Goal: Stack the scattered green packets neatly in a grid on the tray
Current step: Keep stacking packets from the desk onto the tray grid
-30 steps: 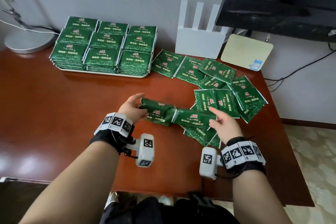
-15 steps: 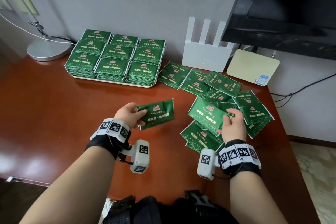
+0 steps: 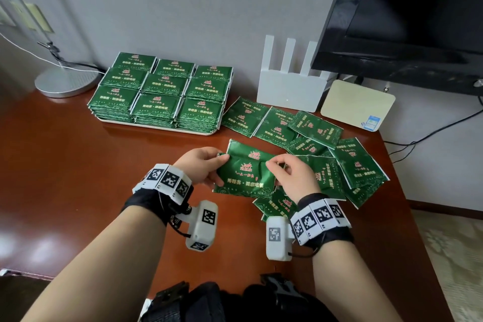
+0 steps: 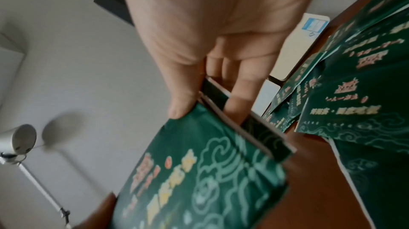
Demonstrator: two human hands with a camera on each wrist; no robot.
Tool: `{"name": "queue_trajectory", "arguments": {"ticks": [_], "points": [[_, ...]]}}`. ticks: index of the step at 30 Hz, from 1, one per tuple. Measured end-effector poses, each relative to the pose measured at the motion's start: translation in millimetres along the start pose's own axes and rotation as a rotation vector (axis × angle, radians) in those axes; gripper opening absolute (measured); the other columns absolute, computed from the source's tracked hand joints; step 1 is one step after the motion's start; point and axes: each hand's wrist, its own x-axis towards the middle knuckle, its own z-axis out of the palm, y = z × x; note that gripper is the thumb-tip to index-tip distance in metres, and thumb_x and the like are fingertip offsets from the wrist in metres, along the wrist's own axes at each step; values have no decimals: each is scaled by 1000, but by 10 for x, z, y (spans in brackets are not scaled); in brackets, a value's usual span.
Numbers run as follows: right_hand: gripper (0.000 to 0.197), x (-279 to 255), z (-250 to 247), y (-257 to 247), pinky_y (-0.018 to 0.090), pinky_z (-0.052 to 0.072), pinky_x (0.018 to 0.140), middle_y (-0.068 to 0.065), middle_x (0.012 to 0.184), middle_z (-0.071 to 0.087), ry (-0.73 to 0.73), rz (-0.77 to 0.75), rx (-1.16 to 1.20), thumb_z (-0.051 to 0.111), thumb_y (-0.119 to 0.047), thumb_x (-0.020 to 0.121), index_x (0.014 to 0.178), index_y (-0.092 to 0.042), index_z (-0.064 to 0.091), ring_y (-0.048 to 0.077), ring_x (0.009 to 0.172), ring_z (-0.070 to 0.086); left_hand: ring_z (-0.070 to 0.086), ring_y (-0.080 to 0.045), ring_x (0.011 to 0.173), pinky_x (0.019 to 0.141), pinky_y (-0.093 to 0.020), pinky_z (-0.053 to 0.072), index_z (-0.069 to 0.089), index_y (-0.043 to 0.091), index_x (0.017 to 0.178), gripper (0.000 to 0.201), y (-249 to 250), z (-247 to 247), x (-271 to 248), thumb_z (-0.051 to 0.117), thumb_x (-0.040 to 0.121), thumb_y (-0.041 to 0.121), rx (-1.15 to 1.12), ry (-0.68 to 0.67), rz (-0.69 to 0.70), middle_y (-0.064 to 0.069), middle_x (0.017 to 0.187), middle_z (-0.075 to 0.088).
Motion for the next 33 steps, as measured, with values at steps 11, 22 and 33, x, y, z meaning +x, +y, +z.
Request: {"name": "queue_trajectory", "arguments": {"ticks": [11, 22, 33], "points": [[20, 41, -50, 32, 26, 47, 65, -11, 70, 61, 116, -13, 157, 62, -20, 86, 69, -30, 59, 10, 58, 53, 51, -12, 39, 46, -24, 38, 60, 11, 77, 23, -16, 39, 69, 49, 95, 22, -197, -28, -8, 0, 45, 57], [17, 87, -8, -89, 17, 43, 68, -15, 80, 59, 150, -88, 175, 60, -23, 87, 75, -34, 57, 5, 74, 54, 50, -9, 53, 52, -21, 39, 61, 22, 94, 13, -63, -49, 89, 64, 85, 14, 208, 27, 23, 7, 67, 63], [37, 153, 505, 150, 29, 42, 71, -4, 92, 51, 180, 101, 104, 54, 0, 87, 118, -16, 43, 15, 68, 49, 65, -23, 76, 72, -31, 52, 54, 10, 95, 17, -735, -571, 78, 65, 82, 6, 242, 313, -129, -11, 96, 69]]}}
